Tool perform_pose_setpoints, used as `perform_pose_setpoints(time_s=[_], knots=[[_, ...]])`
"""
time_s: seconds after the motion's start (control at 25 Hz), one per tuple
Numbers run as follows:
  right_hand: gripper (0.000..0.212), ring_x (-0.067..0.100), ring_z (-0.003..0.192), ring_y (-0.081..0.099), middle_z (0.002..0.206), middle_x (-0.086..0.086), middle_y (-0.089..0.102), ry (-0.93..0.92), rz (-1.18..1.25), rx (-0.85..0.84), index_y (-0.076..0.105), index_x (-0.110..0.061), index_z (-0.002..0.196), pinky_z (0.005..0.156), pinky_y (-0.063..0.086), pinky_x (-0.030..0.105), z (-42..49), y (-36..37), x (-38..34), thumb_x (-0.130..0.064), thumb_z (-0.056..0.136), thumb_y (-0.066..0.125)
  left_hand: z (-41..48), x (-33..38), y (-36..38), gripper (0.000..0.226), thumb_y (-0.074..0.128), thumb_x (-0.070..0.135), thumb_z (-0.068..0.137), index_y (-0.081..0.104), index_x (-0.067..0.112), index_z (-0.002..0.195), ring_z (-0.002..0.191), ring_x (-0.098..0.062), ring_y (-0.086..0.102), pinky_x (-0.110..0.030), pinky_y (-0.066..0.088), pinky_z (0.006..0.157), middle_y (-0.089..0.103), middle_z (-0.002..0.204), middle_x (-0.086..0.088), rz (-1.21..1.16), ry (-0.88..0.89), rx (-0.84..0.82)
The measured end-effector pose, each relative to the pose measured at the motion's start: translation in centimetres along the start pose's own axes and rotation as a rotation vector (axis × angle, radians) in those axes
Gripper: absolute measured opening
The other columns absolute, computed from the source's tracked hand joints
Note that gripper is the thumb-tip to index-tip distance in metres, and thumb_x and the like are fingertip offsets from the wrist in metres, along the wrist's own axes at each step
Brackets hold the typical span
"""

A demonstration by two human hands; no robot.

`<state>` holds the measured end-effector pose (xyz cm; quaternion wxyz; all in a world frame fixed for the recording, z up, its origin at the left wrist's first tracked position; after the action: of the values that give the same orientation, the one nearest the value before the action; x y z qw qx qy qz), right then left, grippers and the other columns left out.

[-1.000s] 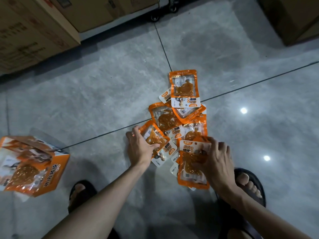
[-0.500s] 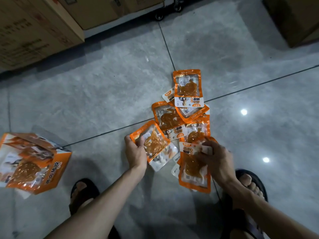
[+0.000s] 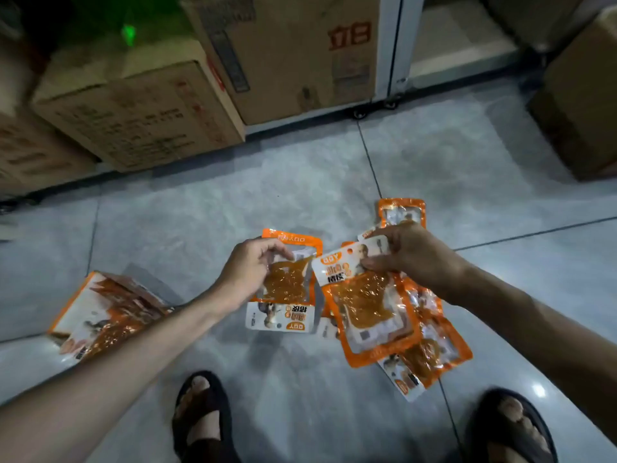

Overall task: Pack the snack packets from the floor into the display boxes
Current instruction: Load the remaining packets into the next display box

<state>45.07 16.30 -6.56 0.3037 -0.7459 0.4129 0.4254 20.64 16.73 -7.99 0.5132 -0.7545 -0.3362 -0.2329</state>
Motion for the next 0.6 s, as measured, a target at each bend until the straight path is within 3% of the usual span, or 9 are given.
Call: perform_pose_setpoints(time_s=[0.12, 0.24, 0.32, 0.4, 0.48, 0.6], knots=[[0.012, 0.012, 0.073, 0.071, 0.081, 0.000, 0.075, -0.087, -0.043, 0.024, 0.073, -0.012, 0.094, 0.066, 0.057, 0.026, 3.7, 3.7, -6.8, -0.012, 0.082, 0.075, -0.9, -0.1, -4.0, 0.043, 0.042, -0.017, 0.089, 0.070, 0.013, 0.074, 0.049, -0.001, 0.056, -0.022, 0.045, 0.056, 0.065, 0.063, 0.003, -0.294, -0.115, -0.110], [0.019, 0.010, 0.072, 0.068, 0.081, 0.000, 0.072, -0.092, 0.028, 0.036, 0.071, -0.010, 0.101, 0.064, 0.055, 0.022, 7.8, 8.7, -11.7, -0.005, 0.083, 0.072, -2.7, -0.4, -8.2, 0.038, 0.048, 0.004, 0.096, 0.071, 0.010, 0.066, 0.048, -0.010, 0.062, -0.025, 0.052, 0.054, 0.066, 0.059, -0.003, -0.602, -0.184, -0.142], [0.022, 0.018, 0.081, 0.070, 0.090, 0.005, 0.073, -0.062, 0.093, 0.069, 0.070, -0.010, 0.106, 0.070, 0.059, 0.030, 9.9, 11.4, -13.7, -0.002, 0.085, 0.070, -3.6, -1.6, -10.7, 0.022, 0.062, 0.019, 0.092, 0.076, 0.003, 0.088, 0.063, -0.019, 0.071, -0.027, 0.060, 0.060, 0.076, 0.078, -0.014, -0.700, -0.226, -0.156], [0.025, 0.020, 0.087, 0.070, 0.098, 0.005, 0.071, -0.046, 0.132, 0.111, 0.068, -0.015, 0.108, 0.070, 0.059, 0.031, 11.3, 13.0, -14.9, -0.004, 0.086, 0.069, -4.1, -3.1, -12.3, 0.035, 0.073, 0.021, 0.077, 0.074, -0.005, 0.101, 0.079, -0.028, 0.073, -0.032, 0.061, 0.070, 0.075, 0.100, -0.025, -0.751, -0.234, -0.145], [0.028, 0.019, 0.089, 0.071, 0.103, 0.003, 0.069, -0.024, 0.137, 0.175, 0.063, -0.020, 0.111, 0.066, 0.060, 0.030, 12.1, 14.8, -16.1, -0.011, 0.086, 0.071, -4.6, -5.1, -13.7, 0.033, 0.074, 0.021, 0.076, 0.076, -0.003, 0.100, 0.080, -0.028, 0.075, -0.035, 0.062, 0.075, 0.076, 0.101, -0.023, -0.819, -0.226, -0.070], [0.052, 0.025, 0.087, 0.072, 0.103, 0.012, 0.070, 0.089, 0.300, 0.213, 0.048, -0.017, 0.119, 0.071, 0.060, 0.039, 12.8, 18.2, -14.8, -0.020, 0.078, 0.080, -5.2, -8.8, -15.4, 0.017, 0.072, 0.014, 0.084, 0.077, 0.000, 0.091, 0.071, -0.025, 0.075, -0.035, 0.062, 0.071, 0.078, 0.093, -0.019, -0.931, -0.226, 0.213]])
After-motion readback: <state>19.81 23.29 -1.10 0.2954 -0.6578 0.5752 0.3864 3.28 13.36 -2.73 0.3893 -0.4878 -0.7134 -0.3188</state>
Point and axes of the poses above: each hand's wrist, its own z-axis towards the middle knuckle, its own y-axis out of the palm, x = y × z, the point moved 7 cm from there along z, towards the middle knuckle
